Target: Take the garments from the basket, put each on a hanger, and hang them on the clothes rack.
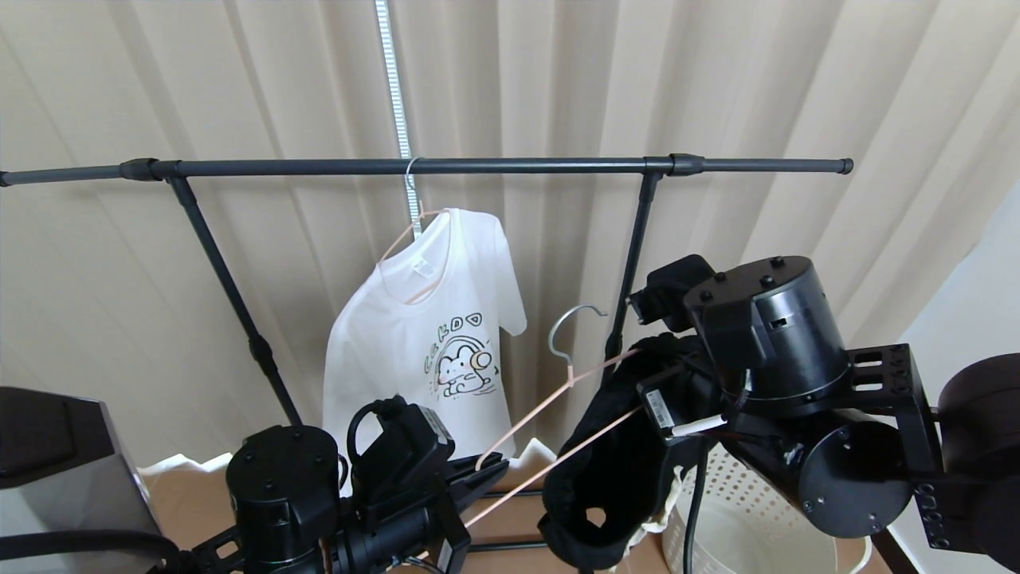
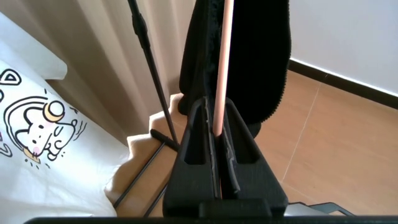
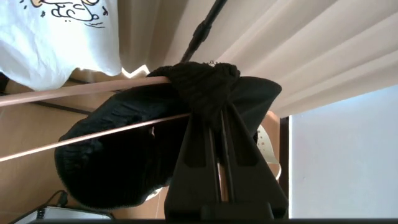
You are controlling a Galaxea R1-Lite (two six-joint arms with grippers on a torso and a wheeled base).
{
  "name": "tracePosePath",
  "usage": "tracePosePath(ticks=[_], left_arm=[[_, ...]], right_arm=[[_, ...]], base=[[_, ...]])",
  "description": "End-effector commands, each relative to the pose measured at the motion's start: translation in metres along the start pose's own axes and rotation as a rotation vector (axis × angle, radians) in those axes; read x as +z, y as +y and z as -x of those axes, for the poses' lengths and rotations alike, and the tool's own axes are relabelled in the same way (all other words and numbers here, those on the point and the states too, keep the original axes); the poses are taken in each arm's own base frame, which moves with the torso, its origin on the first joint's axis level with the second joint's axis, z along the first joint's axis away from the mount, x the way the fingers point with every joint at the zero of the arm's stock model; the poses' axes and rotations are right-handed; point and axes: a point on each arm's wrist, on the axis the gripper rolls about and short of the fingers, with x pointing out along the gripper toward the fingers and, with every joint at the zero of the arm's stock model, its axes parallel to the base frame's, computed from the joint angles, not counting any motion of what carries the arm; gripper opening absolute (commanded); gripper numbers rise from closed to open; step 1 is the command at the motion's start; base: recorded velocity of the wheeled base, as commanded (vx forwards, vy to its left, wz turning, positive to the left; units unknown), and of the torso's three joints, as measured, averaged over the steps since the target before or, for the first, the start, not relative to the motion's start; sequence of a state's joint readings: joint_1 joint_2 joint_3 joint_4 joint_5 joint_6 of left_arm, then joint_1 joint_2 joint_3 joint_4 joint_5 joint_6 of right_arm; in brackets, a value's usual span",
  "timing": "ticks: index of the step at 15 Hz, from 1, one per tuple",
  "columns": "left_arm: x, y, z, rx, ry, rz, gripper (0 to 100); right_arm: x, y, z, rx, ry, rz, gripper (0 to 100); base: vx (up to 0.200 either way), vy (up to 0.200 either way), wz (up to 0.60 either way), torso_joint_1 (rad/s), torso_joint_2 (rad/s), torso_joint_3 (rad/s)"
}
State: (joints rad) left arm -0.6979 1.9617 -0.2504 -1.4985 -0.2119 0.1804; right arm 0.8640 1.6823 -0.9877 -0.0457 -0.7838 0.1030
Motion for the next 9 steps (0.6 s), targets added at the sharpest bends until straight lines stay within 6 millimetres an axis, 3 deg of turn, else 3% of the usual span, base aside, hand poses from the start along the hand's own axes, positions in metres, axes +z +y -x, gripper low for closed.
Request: tracePosePath(ticks=[1,9], left_arm=[[-0.001,0.000,-0.001,-0.001,0.005,0.000,0],[-0.002,0.001,-0.001,0.001,0.005,0.003,0]], right_arm=[[0.000,0.005,0.007,0.023,-0.013,0.009,0],[0.004,0.013,0.035,0.110,-0.071,-0.011,0]], base=[[0.000,0.000,0.00,0.000,0.00,0.000],[0.000,0.000,0.00,0.000,0.00,0.000]])
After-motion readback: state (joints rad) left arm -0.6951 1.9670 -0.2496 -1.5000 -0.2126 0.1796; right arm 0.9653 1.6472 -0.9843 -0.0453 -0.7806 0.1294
